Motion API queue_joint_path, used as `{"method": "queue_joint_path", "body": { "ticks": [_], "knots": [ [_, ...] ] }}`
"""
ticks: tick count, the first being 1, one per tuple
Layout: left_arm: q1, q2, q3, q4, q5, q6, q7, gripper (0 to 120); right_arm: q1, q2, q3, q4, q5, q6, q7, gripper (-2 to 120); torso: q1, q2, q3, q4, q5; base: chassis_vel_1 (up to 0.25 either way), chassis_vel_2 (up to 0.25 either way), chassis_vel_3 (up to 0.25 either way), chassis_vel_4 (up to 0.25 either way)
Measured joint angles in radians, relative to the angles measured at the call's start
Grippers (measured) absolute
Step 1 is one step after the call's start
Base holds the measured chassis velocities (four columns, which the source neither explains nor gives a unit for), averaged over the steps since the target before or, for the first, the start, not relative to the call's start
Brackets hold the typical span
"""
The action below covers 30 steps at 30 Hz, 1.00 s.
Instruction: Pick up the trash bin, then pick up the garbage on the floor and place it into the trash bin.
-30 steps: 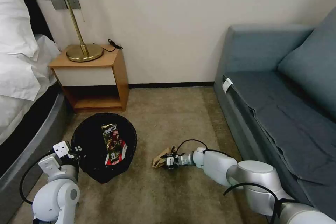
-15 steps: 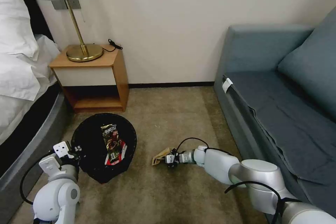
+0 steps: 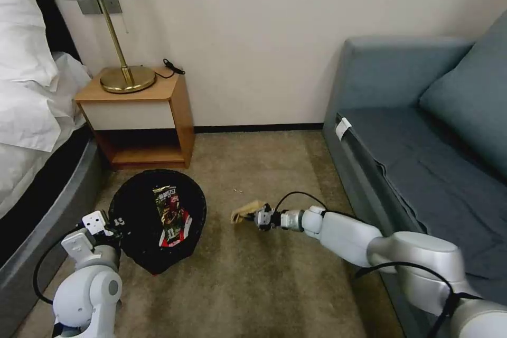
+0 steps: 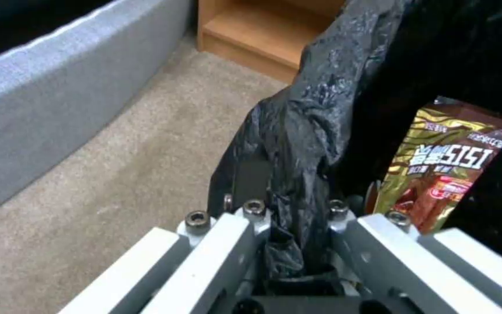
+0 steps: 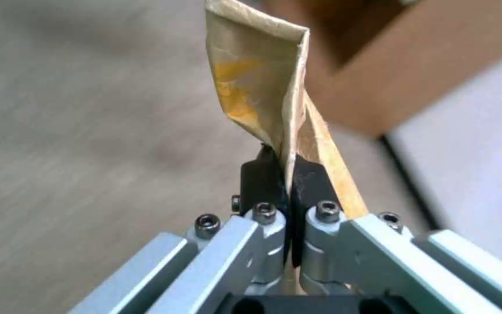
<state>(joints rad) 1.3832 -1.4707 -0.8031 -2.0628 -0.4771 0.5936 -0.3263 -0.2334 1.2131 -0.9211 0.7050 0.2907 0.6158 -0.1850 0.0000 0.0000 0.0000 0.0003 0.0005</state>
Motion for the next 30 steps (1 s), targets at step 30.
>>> {"method": "queue_joint_path", "body": {
  "ticks": [30],
  "knots": [
    [-0.035, -0.002, 0.049, 0.023, 0.012, 0.013, -0.003, 3, 0.039, 0.078, -0.149, 0.895, 0.555, -0.377, 0.491, 0, 0.000, 0.000, 0.000, 0.0000, -0.0008, 0.000, 0.000, 0.000, 0.000]
  ]
}}
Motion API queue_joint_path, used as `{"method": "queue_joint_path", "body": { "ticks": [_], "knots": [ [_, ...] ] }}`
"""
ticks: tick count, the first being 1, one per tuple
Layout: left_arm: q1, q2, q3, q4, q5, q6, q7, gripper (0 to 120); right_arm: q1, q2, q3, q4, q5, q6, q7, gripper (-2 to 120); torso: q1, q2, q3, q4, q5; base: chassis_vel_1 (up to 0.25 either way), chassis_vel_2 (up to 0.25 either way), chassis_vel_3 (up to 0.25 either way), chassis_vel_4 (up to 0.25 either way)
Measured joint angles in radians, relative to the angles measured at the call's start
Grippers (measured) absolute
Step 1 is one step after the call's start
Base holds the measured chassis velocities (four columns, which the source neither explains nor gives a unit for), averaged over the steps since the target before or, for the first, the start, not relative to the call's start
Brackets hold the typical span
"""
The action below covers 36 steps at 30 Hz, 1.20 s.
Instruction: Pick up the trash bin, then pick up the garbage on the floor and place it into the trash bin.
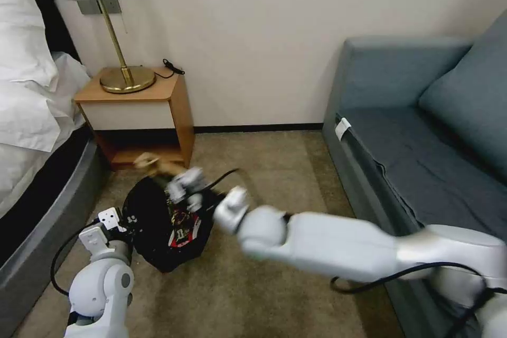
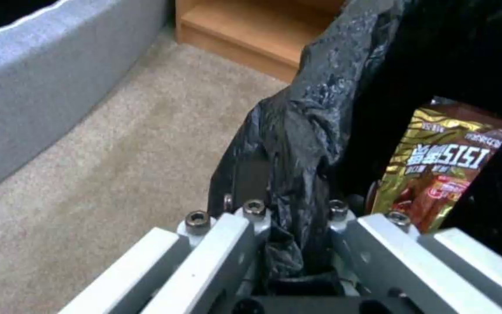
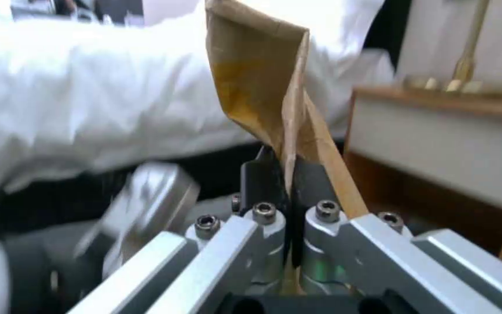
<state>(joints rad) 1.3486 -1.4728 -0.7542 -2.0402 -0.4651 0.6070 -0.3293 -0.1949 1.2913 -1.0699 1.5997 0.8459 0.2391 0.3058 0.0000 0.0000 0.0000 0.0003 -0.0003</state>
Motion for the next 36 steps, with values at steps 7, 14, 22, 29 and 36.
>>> {"method": "queue_joint_path", "body": {
  "ticks": [7, 14, 22, 29, 36],
  "knots": [
    [0.002, -0.002, 0.001, -0.009, -0.002, 0.001, 0.000, 3, -0.033, 0.035, -0.027, -0.112, -0.068, 0.002, 0.025, 0, 0.000, 0.000, 0.000, -0.0004, 0.0002, 0.000, 0.000, 0.000, 0.000],
    [0.005, 0.001, 0.003, -0.015, -0.007, 0.003, 0.000, 3, -0.039, 0.027, -0.018, -0.127, -0.103, -0.004, 0.038, 24, 0.000, 0.000, 0.000, -0.0004, 0.0003, 0.000, 0.000, 0.000, 0.000],
    [0.005, 0.004, 0.001, -0.017, -0.014, 0.004, 0.000, 3, -0.034, 0.009, -0.006, -0.118, -0.111, -0.012, 0.042, 51, 0.000, 0.000, 0.000, -0.0004, 0.0003, 0.000, 0.000, 0.000, 0.000],
    [0.002, 0.002, -0.004, -0.017, -0.021, 0.004, 0.000, 3, -0.025, -0.014, 0.007, -0.081, -0.113, -0.027, 0.060, 79, 0.000, 0.000, 0.000, -0.0004, 0.0003, 0.000, 0.000, 0.000, 0.000],
    [0.002, -0.005, 0.000, -0.012, -0.050, 0.004, -0.015, 3, -0.012, -0.028, 0.045, -0.032, -0.108, -0.038, 0.087, 99, 0.000, 0.000, 0.000, -0.0003, 0.0005, 0.000, 0.000, 0.000, 0.000]
  ]
}}
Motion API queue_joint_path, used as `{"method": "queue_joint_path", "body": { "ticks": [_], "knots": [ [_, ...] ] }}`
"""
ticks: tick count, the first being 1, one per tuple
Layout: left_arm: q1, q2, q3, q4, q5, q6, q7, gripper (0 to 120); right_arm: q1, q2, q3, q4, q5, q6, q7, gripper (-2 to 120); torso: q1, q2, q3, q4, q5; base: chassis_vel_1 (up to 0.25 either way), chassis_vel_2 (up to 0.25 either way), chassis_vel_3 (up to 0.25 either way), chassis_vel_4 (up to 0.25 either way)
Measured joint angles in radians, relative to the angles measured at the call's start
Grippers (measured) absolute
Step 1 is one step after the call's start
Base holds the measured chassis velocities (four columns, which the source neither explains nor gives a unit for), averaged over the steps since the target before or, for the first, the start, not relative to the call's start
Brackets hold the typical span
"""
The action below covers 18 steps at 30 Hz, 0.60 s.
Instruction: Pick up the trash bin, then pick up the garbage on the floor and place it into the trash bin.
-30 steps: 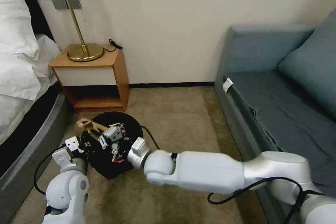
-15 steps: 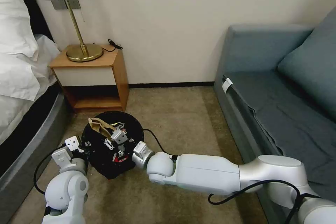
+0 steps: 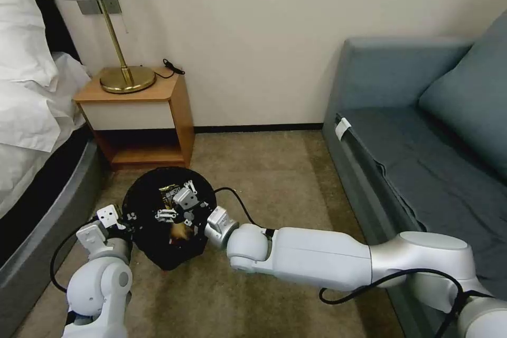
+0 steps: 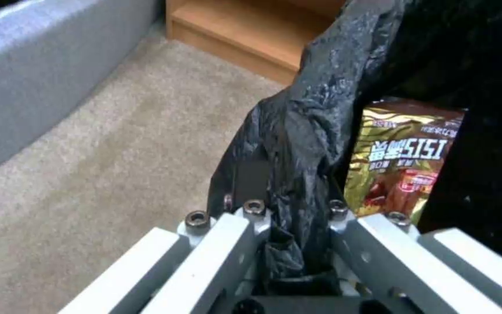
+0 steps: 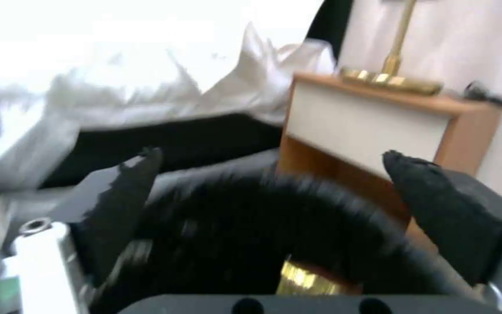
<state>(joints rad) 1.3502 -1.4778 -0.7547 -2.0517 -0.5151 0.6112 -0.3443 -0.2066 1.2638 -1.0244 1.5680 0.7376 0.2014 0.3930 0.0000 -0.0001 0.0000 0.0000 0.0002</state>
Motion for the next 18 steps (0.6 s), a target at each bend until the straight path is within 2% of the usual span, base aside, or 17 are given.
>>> {"method": "queue_joint_path", "body": {
  "ticks": [3, 5, 6, 10, 18],
  "knots": [
    [0.001, 0.000, 0.001, 0.002, -0.032, 0.002, -0.014, 3, 0.009, -0.014, 0.033, 0.027, 0.006, -0.007, 0.010, 99, 0.000, 0.000, 0.000, 0.0000, -0.0001, 0.000, 0.000, 0.000, 0.000],
    [0.003, 0.000, 0.000, 0.010, -0.130, 0.018, -0.063, 3, 0.023, -0.050, 0.080, 0.077, 0.021, -0.021, 0.022, 100, 0.000, 0.000, 0.000, 0.0000, 0.0000, 0.000, 0.000, 0.000, 0.000],
    [0.003, 0.000, 0.000, 0.010, -0.130, 0.018, -0.063, 3, 0.023, -0.050, 0.080, 0.077, 0.021, -0.021, 0.022, 100, 0.000, 0.000, 0.000, 0.0000, 0.0000, 0.000, 0.000, 0.000, 0.000],
    [0.003, 0.000, -0.005, 0.039, -0.264, 0.050, -0.148, 3, 0.022, -0.116, 0.125, 0.131, 0.028, -0.029, 0.030, 100, 0.000, 0.000, 0.000, -0.0002, 0.0000, 0.000, 0.000, 0.000, 0.000],
    [-0.018, 0.007, -0.007, 0.100, -0.347, 0.086, -0.236, 3, -0.023, -0.171, 0.171, 0.161, 0.012, -0.029, 0.031, 100, 0.000, 0.000, 0.000, 0.0000, 0.0000, 0.000, 0.000, 0.000, 0.000]
  ]
}}
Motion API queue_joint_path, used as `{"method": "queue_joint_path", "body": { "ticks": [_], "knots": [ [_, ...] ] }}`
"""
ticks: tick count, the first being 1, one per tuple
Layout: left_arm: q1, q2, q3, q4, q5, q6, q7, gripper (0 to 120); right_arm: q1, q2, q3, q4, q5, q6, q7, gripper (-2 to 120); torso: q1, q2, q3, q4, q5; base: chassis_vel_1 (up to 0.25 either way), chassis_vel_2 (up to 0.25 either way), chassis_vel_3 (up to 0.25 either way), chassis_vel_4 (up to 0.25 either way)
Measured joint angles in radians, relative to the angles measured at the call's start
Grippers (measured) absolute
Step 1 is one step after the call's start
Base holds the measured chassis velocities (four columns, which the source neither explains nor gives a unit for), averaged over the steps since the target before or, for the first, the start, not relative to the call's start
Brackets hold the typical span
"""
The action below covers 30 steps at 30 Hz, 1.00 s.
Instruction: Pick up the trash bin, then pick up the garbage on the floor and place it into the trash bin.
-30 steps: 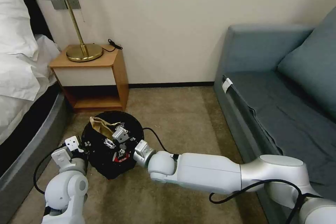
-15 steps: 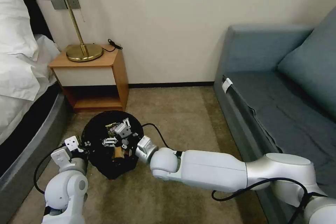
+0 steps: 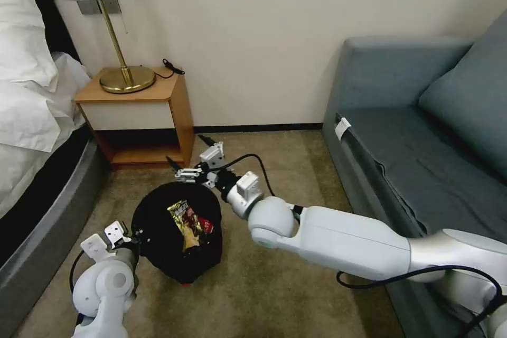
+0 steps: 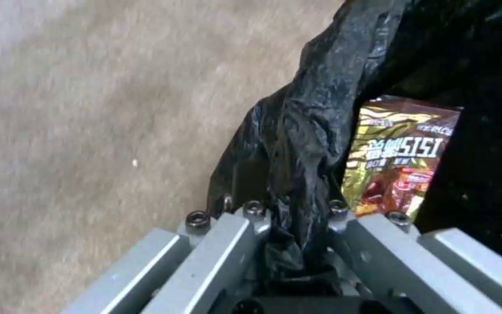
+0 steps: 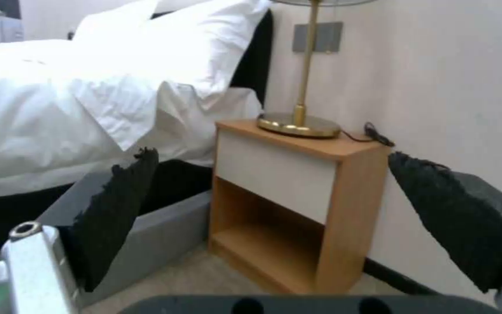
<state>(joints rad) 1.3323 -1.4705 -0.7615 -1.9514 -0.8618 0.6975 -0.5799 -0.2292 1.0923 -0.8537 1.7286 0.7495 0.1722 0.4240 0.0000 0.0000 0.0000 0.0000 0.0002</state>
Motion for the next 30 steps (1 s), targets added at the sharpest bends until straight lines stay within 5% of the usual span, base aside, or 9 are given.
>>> {"method": "queue_joint_path", "body": {
  "ticks": [7, 14, 18, 19, 22, 24, 25, 27, 30],
  "knots": [
    [-0.015, 0.004, 0.002, 0.038, -0.005, 0.006, -0.012, 3, -0.043, -0.034, 0.043, 0.022, -0.008, 0.000, 0.000, 100, 0.000, 0.000, 0.000, 0.0000, 0.0001, 0.000, 0.000, 0.000, 0.000],
    [-0.017, 0.005, 0.007, 0.054, 0.091, -0.044, 0.092, 22, -0.095, -0.073, 0.096, 0.044, -0.016, 0.000, 0.000, 100, 0.000, 0.000, 0.000, -0.0002, 0.0000, 0.000, 0.000, 0.000, 0.000],
    [0.005, 0.006, 0.004, 0.058, 0.261, -0.158, 0.249, 41, -0.126, -0.109, 0.132, 0.071, -0.017, -0.003, 0.000, 100, 0.000, 0.000, 0.000, -0.0001, -0.0001, 0.000, 0.000, 0.000, 0.000],
    [0.005, 0.006, 0.004, 0.058, 0.261, -0.158, 0.249, 41, -0.126, -0.109, 0.132, 0.071, -0.017, -0.003, 0.000, 100, 0.000, 0.000, 0.000, -0.0001, -0.0001, 0.000, 0.000, 0.000, 0.000],
    [0.025, 0.009, -0.021, 0.086, 0.467, -0.405, 0.504, 54, -0.179, -0.143, 0.205, 0.106, -0.017, -0.006, 0.000, 100, 0.000, 0.000, 0.000, 0.0001, 0.0001, 0.000, 0.000, 0.000, 0.000],
    [0.030, 0.009, -0.028, 0.091, 0.495, -0.456, 0.559, 57, -0.192, -0.150, 0.225, 0.114, -0.017, -0.009, 0.001, 100, 0.000, 0.000, 0.000, 0.0002, 0.0000, 0.000, 0.000, 0.000, 0.000],
    [0.040, 0.012, -0.039, 0.093, 0.534, -0.553, 0.662, 66, -0.233, -0.175, 0.283, 0.145, -0.017, -0.015, 0.015, 100, 0.000, 0.000, 0.000, 0.0001, -0.0002, 0.000, 0.000, 0.000, 0.000],
    [0.045, 0.014, -0.041, 0.090, 0.539, -0.581, 0.693, 69, -0.247, -0.184, 0.304, 0.157, -0.019, -0.016, 0.025, 100, 0.000, 0.000, 0.000, -0.0002, 0.0000, 0.000, 0.000, 0.000, 0.000],
    [0.071, 0.023, -0.040, 0.062, 0.547, -0.700, 0.829, 84, -0.370, -0.244, 0.475, 0.264, -0.065, -0.038, 0.086, 100, 0.000, 0.000, 0.000, 0.0001, -0.0001, 0.000, 0.000, 0.000, 0.000]
  ]
}}
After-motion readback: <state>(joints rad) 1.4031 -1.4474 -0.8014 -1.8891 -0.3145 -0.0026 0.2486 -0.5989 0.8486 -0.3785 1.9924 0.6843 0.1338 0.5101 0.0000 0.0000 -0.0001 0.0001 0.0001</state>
